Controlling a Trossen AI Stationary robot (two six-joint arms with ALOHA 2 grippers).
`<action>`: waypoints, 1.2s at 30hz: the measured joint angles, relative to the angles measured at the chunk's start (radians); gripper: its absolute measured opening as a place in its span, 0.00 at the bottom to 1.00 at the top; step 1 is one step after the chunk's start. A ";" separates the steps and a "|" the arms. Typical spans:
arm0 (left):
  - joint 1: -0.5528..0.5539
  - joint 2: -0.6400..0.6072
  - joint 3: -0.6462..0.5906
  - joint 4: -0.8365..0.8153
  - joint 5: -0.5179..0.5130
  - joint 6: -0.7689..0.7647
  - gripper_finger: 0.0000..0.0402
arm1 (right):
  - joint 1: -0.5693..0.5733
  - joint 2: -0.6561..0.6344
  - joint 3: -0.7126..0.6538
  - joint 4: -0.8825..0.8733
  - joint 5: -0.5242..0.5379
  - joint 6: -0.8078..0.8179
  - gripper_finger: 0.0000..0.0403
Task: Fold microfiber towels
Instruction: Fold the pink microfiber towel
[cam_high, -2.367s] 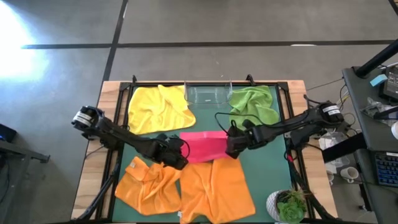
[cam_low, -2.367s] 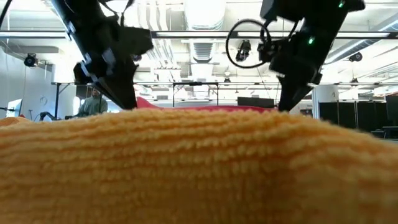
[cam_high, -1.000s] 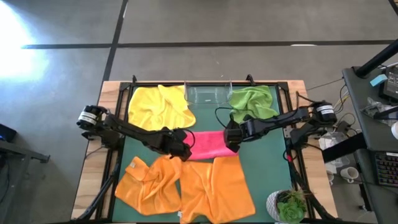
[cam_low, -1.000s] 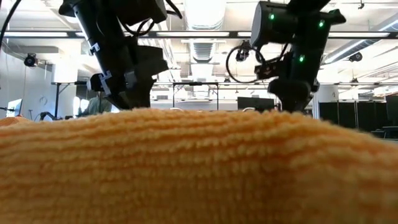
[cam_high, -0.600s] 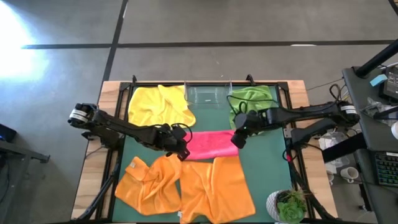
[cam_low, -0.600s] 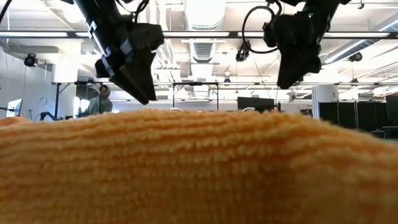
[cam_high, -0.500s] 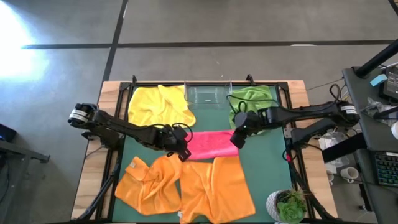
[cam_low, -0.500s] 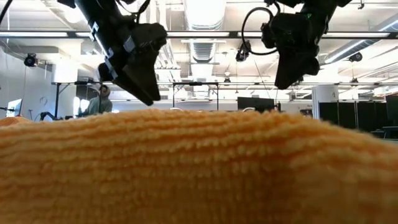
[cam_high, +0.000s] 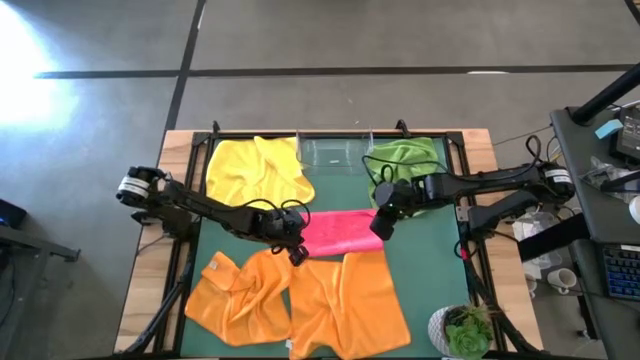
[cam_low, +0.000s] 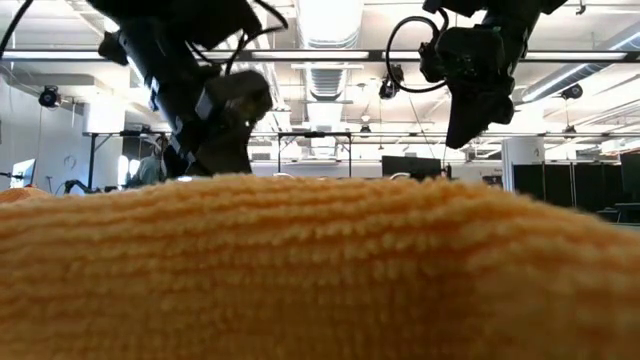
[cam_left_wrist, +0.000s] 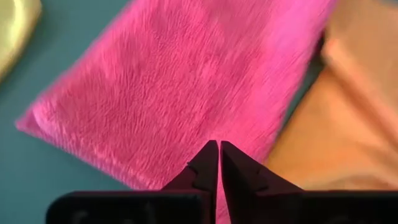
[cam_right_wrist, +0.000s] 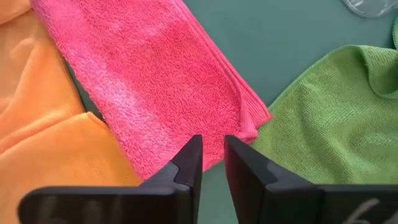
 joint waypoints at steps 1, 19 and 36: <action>0.004 0.013 0.000 0.021 0.006 0.001 0.00 | 0.000 0.002 0.000 0.001 0.000 0.000 0.12; 0.084 0.152 0.011 0.042 0.082 0.002 0.00 | -0.010 -0.010 0.008 -0.009 0.001 -0.119 0.02; 0.289 0.112 0.006 -0.239 -0.020 0.406 0.00 | -0.073 -0.010 0.008 -0.042 0.003 -0.250 0.02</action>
